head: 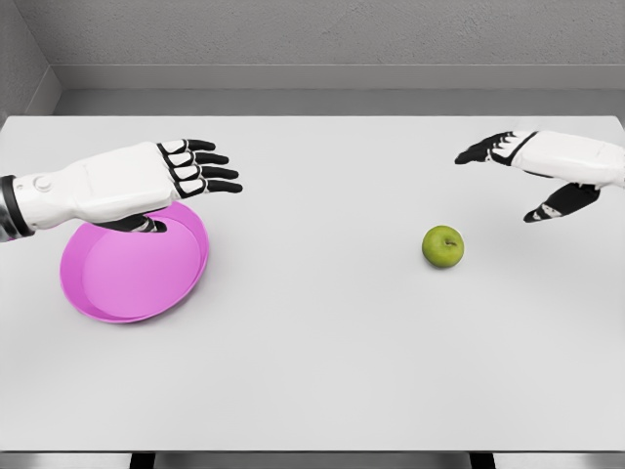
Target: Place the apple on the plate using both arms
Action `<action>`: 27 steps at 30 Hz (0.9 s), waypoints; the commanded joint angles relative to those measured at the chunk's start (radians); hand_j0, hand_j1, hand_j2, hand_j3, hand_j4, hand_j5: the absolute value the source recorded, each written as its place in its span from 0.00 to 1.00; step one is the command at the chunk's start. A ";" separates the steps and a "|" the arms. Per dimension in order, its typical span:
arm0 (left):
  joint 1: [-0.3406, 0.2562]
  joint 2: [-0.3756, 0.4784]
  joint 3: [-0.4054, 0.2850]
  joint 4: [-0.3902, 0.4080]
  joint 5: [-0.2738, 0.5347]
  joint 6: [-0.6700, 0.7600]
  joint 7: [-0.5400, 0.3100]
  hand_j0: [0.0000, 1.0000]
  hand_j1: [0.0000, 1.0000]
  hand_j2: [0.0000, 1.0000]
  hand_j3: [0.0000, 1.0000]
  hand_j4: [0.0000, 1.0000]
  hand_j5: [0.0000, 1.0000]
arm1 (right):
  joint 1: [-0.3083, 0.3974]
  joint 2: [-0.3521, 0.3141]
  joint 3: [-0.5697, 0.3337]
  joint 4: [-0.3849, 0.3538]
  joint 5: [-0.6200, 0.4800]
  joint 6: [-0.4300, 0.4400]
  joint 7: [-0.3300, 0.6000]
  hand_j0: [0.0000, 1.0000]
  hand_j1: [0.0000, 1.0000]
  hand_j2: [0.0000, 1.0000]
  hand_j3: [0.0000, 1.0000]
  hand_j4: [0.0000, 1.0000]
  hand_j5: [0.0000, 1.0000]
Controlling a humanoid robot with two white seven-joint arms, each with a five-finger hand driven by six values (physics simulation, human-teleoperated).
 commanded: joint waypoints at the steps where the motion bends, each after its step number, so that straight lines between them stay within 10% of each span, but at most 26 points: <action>1: 0.000 0.001 0.001 0.000 0.006 0.001 -0.001 1.00 1.00 1.00 1.00 1.00 1.00 | 0.000 0.002 0.042 0.001 -0.041 0.003 0.000 1.00 1.00 1.00 1.00 1.00 1.00; 27: -0.002 0.001 0.005 0.000 0.006 0.001 -0.003 1.00 1.00 1.00 1.00 1.00 1.00 | -0.011 0.098 0.231 0.181 -0.127 0.003 0.000 1.00 1.00 1.00 1.00 1.00 1.00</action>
